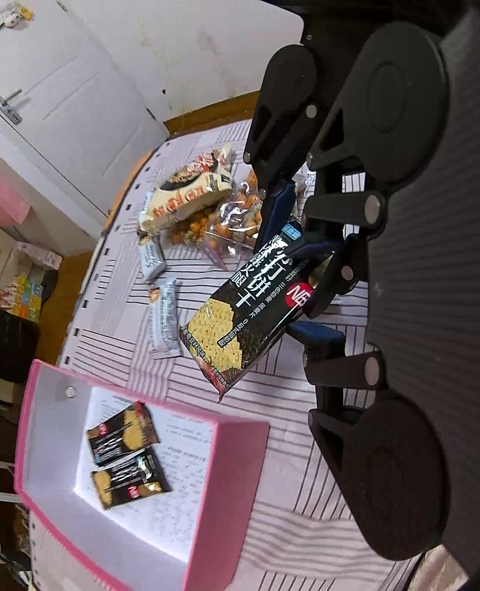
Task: Organize snacks
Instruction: 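Lower the cracker pack into the pink box and open the right gripper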
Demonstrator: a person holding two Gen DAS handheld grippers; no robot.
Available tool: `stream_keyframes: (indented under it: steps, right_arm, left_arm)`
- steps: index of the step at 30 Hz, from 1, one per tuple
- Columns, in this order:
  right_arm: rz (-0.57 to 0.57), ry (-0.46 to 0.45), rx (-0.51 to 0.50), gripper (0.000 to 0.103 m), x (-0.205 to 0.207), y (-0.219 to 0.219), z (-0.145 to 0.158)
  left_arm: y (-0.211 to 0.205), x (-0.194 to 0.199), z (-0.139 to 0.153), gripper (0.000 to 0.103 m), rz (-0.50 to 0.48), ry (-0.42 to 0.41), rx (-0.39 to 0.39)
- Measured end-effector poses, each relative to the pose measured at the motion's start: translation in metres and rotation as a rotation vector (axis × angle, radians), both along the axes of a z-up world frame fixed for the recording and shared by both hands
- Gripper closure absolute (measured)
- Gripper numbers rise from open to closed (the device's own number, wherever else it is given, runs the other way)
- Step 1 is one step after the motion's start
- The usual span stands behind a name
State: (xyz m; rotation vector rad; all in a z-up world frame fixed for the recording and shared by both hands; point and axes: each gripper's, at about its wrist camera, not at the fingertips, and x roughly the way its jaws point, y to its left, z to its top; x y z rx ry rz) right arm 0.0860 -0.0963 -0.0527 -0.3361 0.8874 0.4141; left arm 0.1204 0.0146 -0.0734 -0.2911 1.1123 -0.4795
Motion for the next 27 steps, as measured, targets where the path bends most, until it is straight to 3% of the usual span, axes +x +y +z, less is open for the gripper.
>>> stream_keyframes:
  steps: [6,13,20,27]
  right_arm:
    - [0.059,-0.072,0.024,0.050,0.015,0.021,0.021]
    - [0.179,-0.125,0.057,0.050,0.063,0.058,0.024]
    - [0.395,-0.103,-0.031,0.050,0.118,0.100,-0.008]
    - [0.503,-0.019,-0.062,0.050,0.146,0.112,-0.031]
  left_arm:
    - [0.030,-0.001,0.031,0.067,0.035,-0.068,0.001]
    - [0.071,0.033,0.045,0.067,0.127,-0.121,0.055]
    - [0.107,0.095,0.015,0.063,0.243,0.000,0.069]
    - [0.127,0.128,-0.025,0.063,0.285,0.133,0.017]
